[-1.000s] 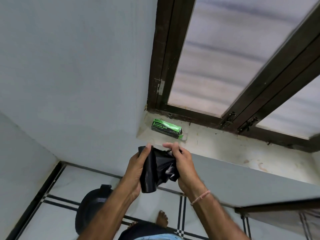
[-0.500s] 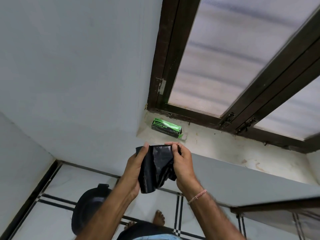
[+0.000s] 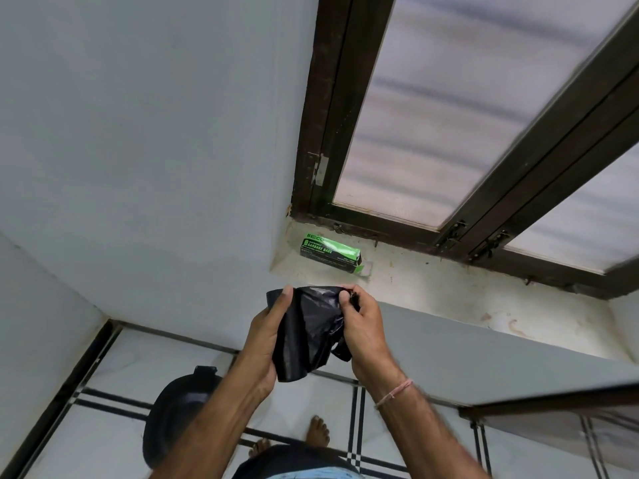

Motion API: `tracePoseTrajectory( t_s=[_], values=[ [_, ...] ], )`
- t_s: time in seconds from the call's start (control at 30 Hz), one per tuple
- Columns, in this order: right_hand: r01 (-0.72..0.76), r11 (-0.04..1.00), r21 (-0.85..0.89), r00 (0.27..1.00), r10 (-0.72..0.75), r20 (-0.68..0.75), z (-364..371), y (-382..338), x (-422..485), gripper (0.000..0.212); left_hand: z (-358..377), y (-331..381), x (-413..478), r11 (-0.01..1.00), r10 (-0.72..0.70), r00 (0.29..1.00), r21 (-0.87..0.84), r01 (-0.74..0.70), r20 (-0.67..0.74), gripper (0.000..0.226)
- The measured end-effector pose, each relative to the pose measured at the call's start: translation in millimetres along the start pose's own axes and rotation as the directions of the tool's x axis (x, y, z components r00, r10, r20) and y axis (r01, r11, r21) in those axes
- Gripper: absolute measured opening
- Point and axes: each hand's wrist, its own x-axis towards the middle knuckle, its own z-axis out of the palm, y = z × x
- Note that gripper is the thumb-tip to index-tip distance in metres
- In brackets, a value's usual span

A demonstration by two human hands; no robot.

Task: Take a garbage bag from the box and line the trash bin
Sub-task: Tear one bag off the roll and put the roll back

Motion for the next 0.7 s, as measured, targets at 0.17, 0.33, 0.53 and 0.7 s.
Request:
tracePoseTrajectory(
  t_s=[0.17,0.33,0.53,0.7],
  values=[
    [0.013,0.998,-0.065,0.991,-0.004,0.133,1,-3,-4,0.047,-1,0,0,1.000,0.016,1.000,0.023,-0.017,0.025,0.063],
    [-0.006,0.996,-0.093,0.996,0.014,0.085,4,5,-3,0.037,0,-1,2,1.000,-0.009,1.000,0.003,0.009,0.002,0.063],
    [-0.007,1.000,-0.006,1.000,0.007,0.015,2,0,-2,0.016,1,0,2,1.000,-0.031,0.999,0.005,0.031,-0.022,0.067],
    [-0.047,0.997,0.055,0.995,0.043,0.086,3,-7,-5,0.035,1,0,1,1.000,-0.023,1.000,0.012,0.023,-0.011,0.064]
  ],
)
